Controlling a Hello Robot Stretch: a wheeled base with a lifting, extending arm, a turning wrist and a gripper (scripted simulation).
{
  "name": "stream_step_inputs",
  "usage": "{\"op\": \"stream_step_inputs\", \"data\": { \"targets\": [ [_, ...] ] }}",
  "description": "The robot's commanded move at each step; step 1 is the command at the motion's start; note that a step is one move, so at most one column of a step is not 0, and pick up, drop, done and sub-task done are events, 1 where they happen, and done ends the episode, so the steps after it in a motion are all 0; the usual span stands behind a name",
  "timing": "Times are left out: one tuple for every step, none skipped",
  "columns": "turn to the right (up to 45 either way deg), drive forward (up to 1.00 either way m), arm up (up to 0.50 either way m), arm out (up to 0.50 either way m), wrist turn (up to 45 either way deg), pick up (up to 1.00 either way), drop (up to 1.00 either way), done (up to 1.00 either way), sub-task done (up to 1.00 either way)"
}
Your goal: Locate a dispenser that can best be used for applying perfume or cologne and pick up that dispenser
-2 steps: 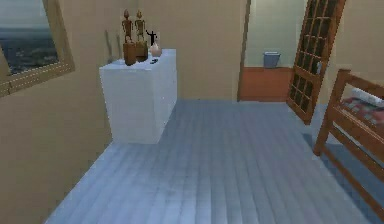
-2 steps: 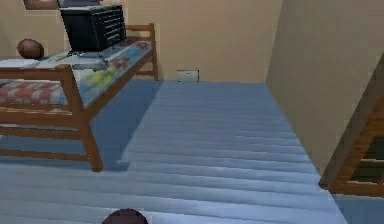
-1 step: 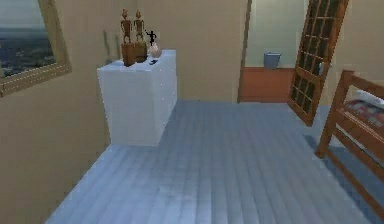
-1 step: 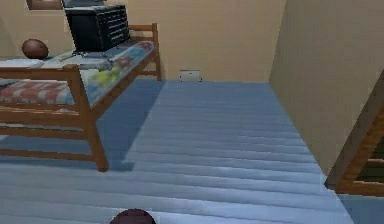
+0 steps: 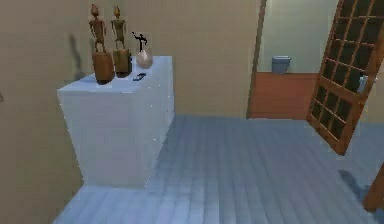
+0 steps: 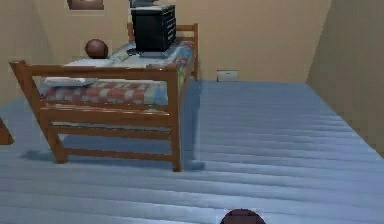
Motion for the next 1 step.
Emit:
{"op": "stream_step_inputs", "data": {
  "targets": [
    [27.0, 0.00, 0.00, 0.00, 0.0, 0.00, 0.00, 0.00, 0.00]
  ]
}}
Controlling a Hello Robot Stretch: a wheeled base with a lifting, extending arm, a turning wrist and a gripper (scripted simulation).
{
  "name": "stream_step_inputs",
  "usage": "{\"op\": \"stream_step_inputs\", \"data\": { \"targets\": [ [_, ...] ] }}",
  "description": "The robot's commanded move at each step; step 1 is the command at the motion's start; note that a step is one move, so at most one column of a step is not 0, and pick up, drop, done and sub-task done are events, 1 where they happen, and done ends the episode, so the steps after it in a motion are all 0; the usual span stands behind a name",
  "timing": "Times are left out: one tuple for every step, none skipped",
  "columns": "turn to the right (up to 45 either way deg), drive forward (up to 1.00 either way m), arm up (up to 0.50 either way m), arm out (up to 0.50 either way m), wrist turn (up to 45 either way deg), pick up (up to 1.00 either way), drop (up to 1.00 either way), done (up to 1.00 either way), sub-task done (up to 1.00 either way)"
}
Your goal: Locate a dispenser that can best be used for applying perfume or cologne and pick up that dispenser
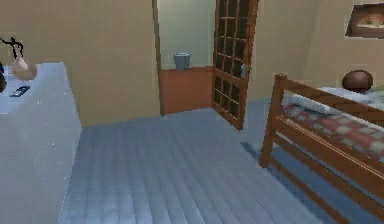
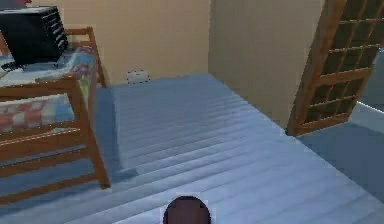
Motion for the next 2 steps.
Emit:
{"op": "stream_step_inputs", "data": {
  "targets": [
    [0.0, 1.00, 0.00, 0.00, 0.0, 0.00, 0.00, 0.00, 0.00],
    [0.0, 1.00, 0.00, 0.00, 0.0, 0.00, 0.00, 0.00, 0.00]
  ]
}}
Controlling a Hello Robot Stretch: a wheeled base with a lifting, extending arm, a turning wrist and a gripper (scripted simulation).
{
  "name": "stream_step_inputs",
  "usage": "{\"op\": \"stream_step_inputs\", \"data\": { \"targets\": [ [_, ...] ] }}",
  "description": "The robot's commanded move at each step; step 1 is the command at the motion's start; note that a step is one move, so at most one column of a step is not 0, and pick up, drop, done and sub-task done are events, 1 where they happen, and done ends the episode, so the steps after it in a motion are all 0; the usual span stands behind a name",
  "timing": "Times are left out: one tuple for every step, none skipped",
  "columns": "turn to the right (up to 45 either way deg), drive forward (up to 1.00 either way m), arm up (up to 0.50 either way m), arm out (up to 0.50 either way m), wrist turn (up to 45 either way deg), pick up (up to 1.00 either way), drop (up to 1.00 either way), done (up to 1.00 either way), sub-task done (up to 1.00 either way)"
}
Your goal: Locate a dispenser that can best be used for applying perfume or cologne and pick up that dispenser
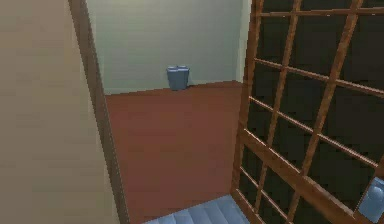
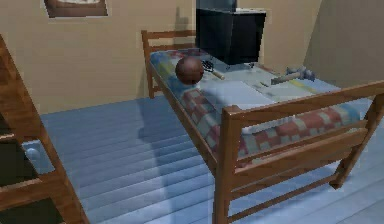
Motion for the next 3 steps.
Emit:
{"op": "stream_step_inputs", "data": {
  "targets": [
    [6.0, 0.00, 0.00, 0.00, 0.0, 0.00, 0.00, 0.00, 0.00],
    [0.0, 0.50, 0.00, 0.00, 0.0, 0.00, 0.00, 0.00, 0.00],
    [-24.0, 0.00, 0.00, 0.00, 0.0, 0.00, 0.00, 0.00, 0.00]
  ]
}}
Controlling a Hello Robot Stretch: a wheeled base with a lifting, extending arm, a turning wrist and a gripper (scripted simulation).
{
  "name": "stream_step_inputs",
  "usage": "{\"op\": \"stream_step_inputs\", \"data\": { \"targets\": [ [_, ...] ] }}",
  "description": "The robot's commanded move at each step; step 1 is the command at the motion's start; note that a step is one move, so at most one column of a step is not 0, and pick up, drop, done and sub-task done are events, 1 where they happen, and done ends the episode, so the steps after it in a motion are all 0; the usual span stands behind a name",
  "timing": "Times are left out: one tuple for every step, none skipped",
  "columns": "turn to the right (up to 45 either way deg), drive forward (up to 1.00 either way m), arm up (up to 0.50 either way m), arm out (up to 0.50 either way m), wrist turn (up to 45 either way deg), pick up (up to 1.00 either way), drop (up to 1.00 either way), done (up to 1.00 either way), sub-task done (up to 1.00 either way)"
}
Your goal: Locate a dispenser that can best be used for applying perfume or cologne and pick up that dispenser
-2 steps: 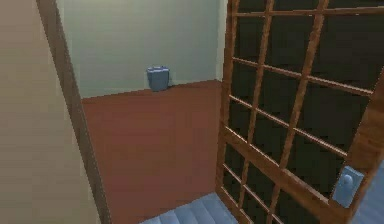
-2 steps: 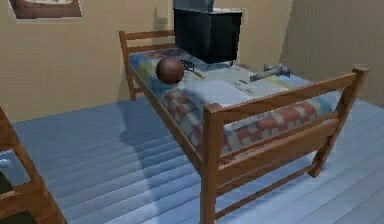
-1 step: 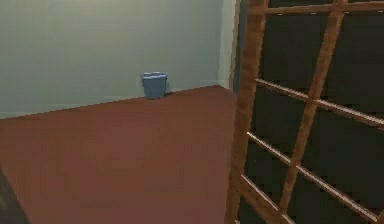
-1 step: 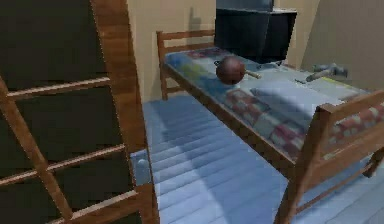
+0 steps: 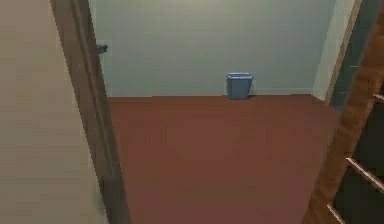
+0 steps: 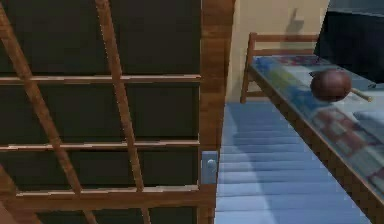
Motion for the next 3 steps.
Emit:
{"op": "stream_step_inputs", "data": {
  "targets": [
    [0.0, 0.45, 0.00, 0.00, 0.0, 0.00, 0.00, 0.00, 0.00],
    [0.0, 0.30, 0.00, 0.00, 0.0, 0.00, 0.00, 0.00, 0.00],
    [42.0, 0.00, 0.00, 0.00, 0.0, 0.00, 0.00, 0.00, 0.00]
  ]
}}
